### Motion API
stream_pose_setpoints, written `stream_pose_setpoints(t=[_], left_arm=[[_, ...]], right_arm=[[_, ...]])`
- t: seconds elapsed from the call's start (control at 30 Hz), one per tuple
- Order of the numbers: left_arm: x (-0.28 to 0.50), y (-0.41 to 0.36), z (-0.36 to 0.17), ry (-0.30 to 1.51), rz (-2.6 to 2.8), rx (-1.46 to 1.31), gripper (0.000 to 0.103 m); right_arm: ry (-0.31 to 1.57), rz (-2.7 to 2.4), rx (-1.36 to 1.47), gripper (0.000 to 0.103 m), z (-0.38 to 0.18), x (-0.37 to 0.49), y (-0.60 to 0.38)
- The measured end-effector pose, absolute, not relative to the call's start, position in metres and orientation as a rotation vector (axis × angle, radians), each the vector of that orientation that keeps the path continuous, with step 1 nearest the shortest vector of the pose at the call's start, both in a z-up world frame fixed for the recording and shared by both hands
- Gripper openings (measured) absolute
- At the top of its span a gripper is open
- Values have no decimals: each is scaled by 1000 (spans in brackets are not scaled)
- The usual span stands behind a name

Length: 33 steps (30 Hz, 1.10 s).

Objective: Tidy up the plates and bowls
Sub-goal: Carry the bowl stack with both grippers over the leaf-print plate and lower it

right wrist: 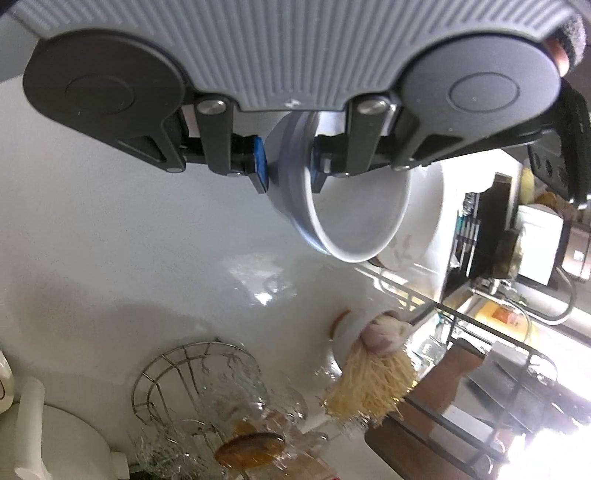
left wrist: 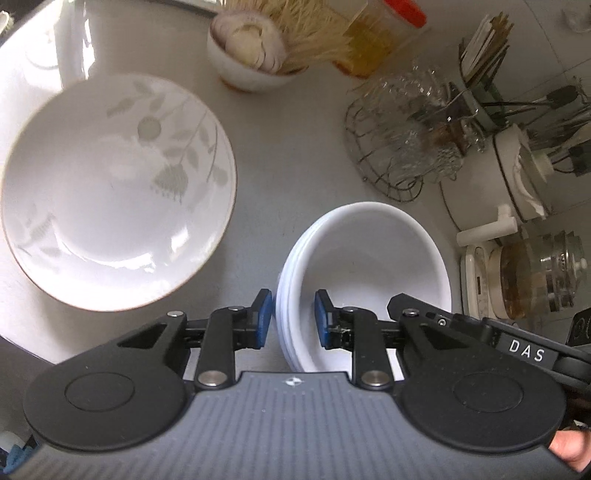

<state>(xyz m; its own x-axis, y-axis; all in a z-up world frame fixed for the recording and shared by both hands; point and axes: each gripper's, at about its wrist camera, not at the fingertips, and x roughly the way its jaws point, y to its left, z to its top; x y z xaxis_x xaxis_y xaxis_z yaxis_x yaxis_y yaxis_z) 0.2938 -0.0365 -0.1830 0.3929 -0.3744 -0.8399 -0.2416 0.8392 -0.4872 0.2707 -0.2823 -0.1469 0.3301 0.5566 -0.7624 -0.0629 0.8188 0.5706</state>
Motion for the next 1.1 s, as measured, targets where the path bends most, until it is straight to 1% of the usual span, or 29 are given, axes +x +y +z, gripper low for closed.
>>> stream_pose_setpoints(t=[0.43, 0.6, 0.87, 1.1], left_arm=[[299, -8, -149, 1171, -91, -560, 28], [300, 10, -140, 1139, -94, -545, 28], [301, 52, -124, 1074, -58, -560, 28], [291, 95, -128, 1076, -9, -591, 28]], right_arm=[[1128, 448, 549, 27, -126, 274, -256], [1098, 483, 523, 27, -117, 280, -238], [1066, 551, 467, 27, -99, 295, -194], [1109, 601, 431, 27, -105, 300, -150]])
